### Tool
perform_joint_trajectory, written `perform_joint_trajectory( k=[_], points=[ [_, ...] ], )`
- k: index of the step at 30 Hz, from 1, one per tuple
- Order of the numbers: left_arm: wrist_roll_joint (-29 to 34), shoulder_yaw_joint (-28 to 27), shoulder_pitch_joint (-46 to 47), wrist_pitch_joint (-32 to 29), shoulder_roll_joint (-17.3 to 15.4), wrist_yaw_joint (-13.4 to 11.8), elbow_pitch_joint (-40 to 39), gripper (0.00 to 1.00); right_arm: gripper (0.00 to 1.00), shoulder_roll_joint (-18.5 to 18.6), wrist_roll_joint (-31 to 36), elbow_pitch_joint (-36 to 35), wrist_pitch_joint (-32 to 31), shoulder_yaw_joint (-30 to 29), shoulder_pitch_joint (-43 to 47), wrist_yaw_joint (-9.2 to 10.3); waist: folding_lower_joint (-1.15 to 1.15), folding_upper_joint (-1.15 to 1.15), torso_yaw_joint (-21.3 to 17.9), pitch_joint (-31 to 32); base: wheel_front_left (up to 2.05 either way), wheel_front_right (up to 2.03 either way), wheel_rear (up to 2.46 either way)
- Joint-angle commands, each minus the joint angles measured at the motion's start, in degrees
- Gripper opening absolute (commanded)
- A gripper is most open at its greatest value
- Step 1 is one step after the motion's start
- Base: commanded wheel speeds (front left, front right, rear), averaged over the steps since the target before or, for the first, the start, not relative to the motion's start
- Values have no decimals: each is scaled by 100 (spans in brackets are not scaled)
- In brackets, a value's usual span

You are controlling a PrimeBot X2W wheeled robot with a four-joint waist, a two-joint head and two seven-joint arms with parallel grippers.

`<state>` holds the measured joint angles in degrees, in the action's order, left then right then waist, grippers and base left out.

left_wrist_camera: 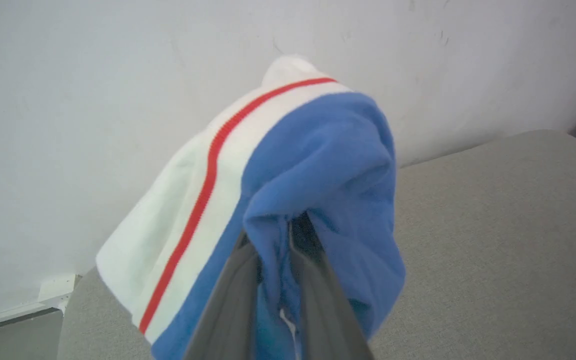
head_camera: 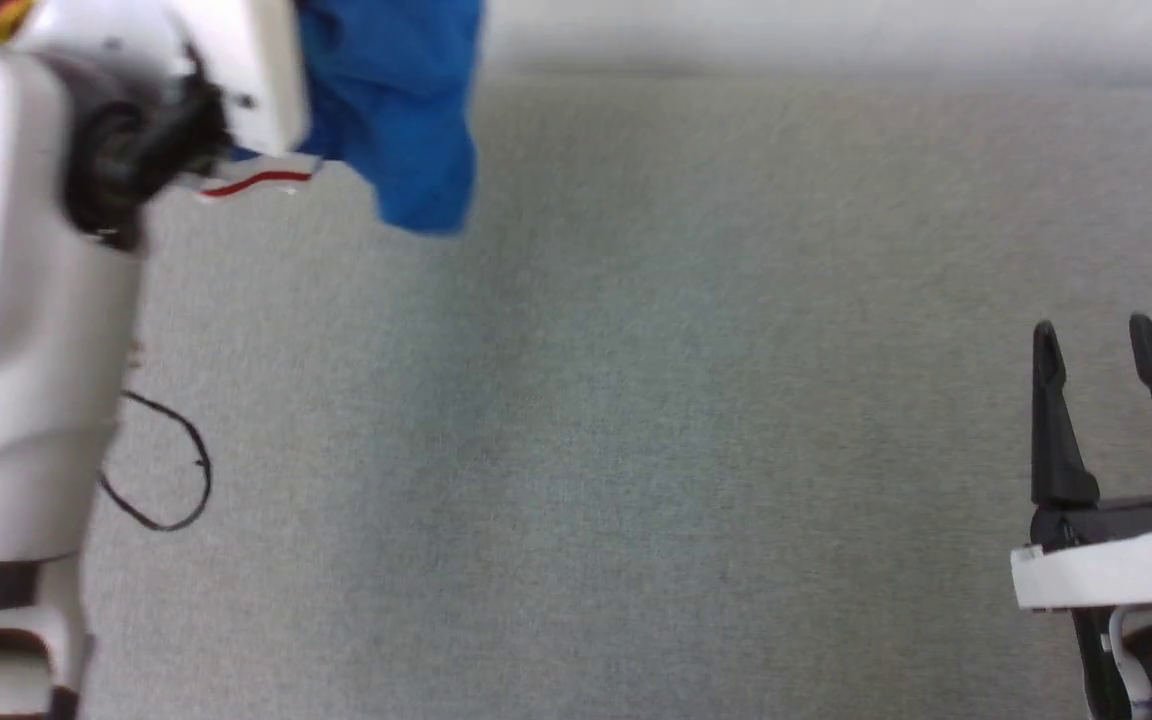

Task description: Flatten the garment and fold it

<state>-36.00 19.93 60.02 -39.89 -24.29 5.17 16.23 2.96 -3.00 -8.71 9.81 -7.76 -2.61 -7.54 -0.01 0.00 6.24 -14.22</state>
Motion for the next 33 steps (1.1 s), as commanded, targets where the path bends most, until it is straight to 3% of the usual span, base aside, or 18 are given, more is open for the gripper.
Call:
perform_joint_trajectory(
  k=[1, 8, 16, 20, 29, 33],
  points=[
    [42, 83, 78, -14, 118, -55, -108, 0, 100, -8, -47, 24, 38, -36, 95, 5, 1, 0, -331, 473, 0, 0, 0],
    [64, 478, -141, -139, 665, -299, -571, 0, 100, -8, -133, 38, 13, -45, 315, 5, 1, 0, -856, 890, 0, 0, 0],
    [-57, 848, -427, -155, 1174, -359, -977, 0, 100, -8, -157, -69, -40, -144, 433, 5, 1, 0, -1363, 892, 0, 0, 0],
    [91, 1084, -551, 136, 1363, -309, -987, 0, 100, -8, -214, -83, -11, -155, 437, 5, 1, 0, -1502, 790, 0, 0, 0],
    [364, 1896, -1616, 871, 1688, -157, -203, 0, 100, -8, -345, 14, 90, -165, 389, 5, 1, 0, -1504, 615, 0, 0, 0],
    [485, 2194, -2128, 1029, 1776, -292, 479, 0, 100, -8, -370, 49, 116, -139, 340, 5, 1, 0, -1445, 544, 0, 0, 0]
  ],
)
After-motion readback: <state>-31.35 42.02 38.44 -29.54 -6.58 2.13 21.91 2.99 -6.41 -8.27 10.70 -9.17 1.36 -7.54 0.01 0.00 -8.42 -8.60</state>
